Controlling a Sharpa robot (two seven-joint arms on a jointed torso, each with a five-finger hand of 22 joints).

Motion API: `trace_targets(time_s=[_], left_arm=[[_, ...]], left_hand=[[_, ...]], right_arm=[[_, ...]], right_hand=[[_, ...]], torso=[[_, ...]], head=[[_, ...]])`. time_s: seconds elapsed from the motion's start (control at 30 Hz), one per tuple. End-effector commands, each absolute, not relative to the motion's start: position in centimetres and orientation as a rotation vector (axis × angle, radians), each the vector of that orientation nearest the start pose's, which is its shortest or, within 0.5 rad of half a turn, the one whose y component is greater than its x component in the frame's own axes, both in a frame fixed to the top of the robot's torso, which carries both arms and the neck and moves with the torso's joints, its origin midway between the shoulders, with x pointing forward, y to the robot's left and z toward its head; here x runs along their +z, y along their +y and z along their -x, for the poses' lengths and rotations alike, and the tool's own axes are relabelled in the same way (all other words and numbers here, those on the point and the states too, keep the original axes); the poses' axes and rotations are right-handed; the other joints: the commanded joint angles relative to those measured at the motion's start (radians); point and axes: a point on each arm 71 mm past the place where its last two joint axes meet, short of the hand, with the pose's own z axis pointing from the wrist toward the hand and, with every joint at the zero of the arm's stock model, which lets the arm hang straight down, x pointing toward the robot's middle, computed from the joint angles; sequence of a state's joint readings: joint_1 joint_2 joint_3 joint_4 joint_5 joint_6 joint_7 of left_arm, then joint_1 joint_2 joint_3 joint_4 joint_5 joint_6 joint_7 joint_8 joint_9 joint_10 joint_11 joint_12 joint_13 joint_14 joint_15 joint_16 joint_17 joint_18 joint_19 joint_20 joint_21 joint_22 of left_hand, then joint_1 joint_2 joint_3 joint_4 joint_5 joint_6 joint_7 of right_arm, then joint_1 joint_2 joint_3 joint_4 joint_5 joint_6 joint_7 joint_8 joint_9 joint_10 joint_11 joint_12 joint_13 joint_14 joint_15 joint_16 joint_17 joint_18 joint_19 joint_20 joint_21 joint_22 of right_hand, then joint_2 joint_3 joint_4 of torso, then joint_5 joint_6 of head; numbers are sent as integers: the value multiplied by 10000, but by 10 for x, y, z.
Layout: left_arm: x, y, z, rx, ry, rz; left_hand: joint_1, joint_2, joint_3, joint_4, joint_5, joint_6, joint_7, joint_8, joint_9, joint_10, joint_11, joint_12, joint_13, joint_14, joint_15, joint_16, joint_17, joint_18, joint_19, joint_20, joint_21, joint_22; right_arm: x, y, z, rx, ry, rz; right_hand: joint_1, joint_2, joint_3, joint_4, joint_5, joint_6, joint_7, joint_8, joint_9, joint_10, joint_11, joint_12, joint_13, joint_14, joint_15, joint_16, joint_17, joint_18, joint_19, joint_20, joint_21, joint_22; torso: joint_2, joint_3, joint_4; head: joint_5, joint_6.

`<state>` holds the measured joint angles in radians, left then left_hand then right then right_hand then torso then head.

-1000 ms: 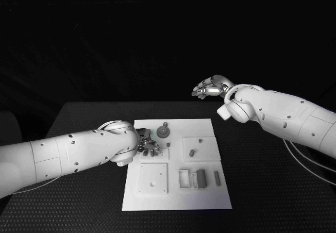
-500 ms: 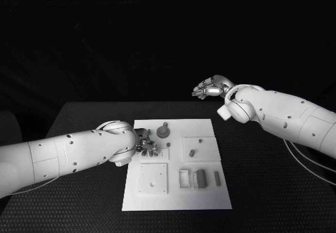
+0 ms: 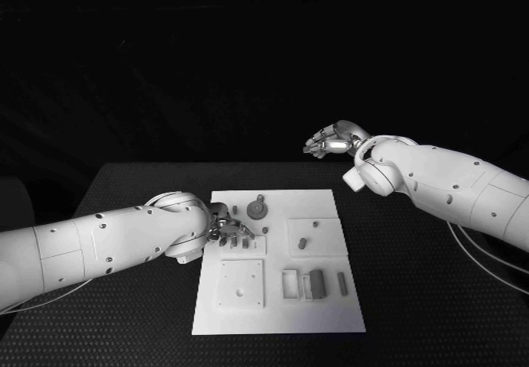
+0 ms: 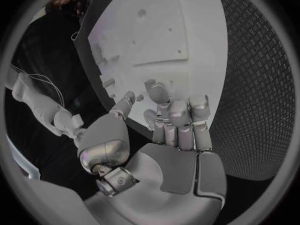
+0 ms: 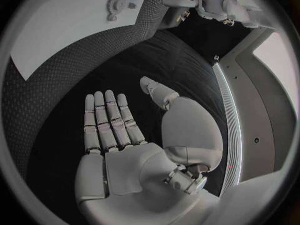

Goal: Assemble the parts on the task board

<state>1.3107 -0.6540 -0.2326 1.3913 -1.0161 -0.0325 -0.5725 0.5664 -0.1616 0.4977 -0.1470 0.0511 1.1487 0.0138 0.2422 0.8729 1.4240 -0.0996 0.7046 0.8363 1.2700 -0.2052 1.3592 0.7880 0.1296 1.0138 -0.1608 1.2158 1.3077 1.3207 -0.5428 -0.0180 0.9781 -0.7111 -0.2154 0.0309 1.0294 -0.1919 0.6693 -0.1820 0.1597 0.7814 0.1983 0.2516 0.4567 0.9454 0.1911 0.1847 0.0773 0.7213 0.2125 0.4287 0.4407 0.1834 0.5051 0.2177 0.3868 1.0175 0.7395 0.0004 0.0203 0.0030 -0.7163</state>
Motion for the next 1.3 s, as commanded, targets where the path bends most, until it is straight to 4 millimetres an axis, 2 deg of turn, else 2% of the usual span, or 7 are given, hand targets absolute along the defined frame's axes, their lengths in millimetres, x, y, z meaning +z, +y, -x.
trace_targets(time_s=[0.03, 0.13, 0.27, 0.4, 0.6, 0.8, 1.3], left_arm=[[-232, 177, -503, -3442, 22788, 2526], [-221, 183, -515, -3605, 22797, 3021], [-207, 188, -529, -3688, 22620, 3122], [-199, 189, -541, -3600, 22391, 3206], [-192, 197, -566, -2940, 21901, 3053], [-189, 199, -581, -2283, 21454, 2440], [-196, 191, -594, -1975, 21574, 2274]], left_hand=[[57, 96, -23, -136, -21, -113, 41, -96, 7, -82, 51, 1, -15, -88, 31, 19, -18, 164, -107, -1137, -38, 46], [223, 257, -35, -341, -20, -430, 123, -300, -65, -104, 122, -24, -21, -119, 97, 5, -39, 169, -136, -1124, -43, 44], [341, 453, -101, -567, -15, -594, 194, -412, -141, -149, 193, -63, -30, -161, 165, -23, -70, 153, -178, -1095, -67, 29], [467, 629, -135, -753, -14, -1039, 315, -651, -252, -162, 301, -87, -38, -175, 266, -48, -101, 140, -192, -1072, -95, 7], [581, 824, -174, -920, -11, -1364, 450, -793, -321, -340, 434, -235, -100, -303, 397, -210, -212, 98, -300, -980, -230, -63], [698, 881, -174, -1016, -8, -1484, 497, -837, -345, -375, 478, -292, -130, -339, 441, -273, -265, 74, -348, -930, -295, -96], [793, 985, -155, -1044, -4, -1524, 511, -842, -356, -351, 493, -301, -138, -325, 457, -276, -287, 63, -347, -904, -326, -119]], right_arm=[[-146, -211, -597, 9224, 16630, -5382], [-147, -212, -597, 9213, 16634, -5391], [-147, -212, -598, 9205, 16640, -5397], [-147, -212, -598, 9204, 16641, -5404], [-147, -213, -598, 9212, 16650, -5447], [-148, -212, -598, 9220, 16667, -5442], [-148, -208, -598, 9305, 16721, -5387]], right_hand=[[41, 44, -40, 2, 66, -82, 140, 21, -10, -2, 68, -43, -14, -63, -8, -54, -10, -111, -58, 10, -51, 11], [41, 47, -40, 4, 69, -82, 141, 21, -11, -1, 69, -45, -16, -65, -7, -55, -10, -111, -60, 10, -53, 13], [41, 48, -42, 6, 73, -82, 142, 22, -13, 1, 69, -48, -18, -66, -6, -55, -11, -112, -62, 10, -55, 16], [39, 50, -44, 10, 78, -82, 143, 23, -15, 3, 69, -51, -21, -67, -5, -55, -12, -114, -63, 11, -57, 19], [20, 55, -56, 29, 101, -85, 144, 26, -22, 11, 71, -61, -29, -67, -4, -54, -13, -117, -65, 13, -64, 31], [14, 62, -62, 38, 121, -86, 145, 28, -27, 16, 71, -68, -34, -67, -3, -53, -14, -117, -65, 12, -67, 40], [7, 74, -74, 46, 156, -89, 148, 32, -36, 23, 71, -81, -44, -71, -3, -54, -16, -118, -68, 10, -76, 55]], torso=[[1, 14, 9], [5, 3, 4], [7, 10, -17], [9, 3, -22], [16, 2, -27], [10, 20, -23], [51, 15, -70]], head=[[4, 57], [12, 112], [20, 164], [12, 186], [3, 265], [33, 308], [24, 365]])
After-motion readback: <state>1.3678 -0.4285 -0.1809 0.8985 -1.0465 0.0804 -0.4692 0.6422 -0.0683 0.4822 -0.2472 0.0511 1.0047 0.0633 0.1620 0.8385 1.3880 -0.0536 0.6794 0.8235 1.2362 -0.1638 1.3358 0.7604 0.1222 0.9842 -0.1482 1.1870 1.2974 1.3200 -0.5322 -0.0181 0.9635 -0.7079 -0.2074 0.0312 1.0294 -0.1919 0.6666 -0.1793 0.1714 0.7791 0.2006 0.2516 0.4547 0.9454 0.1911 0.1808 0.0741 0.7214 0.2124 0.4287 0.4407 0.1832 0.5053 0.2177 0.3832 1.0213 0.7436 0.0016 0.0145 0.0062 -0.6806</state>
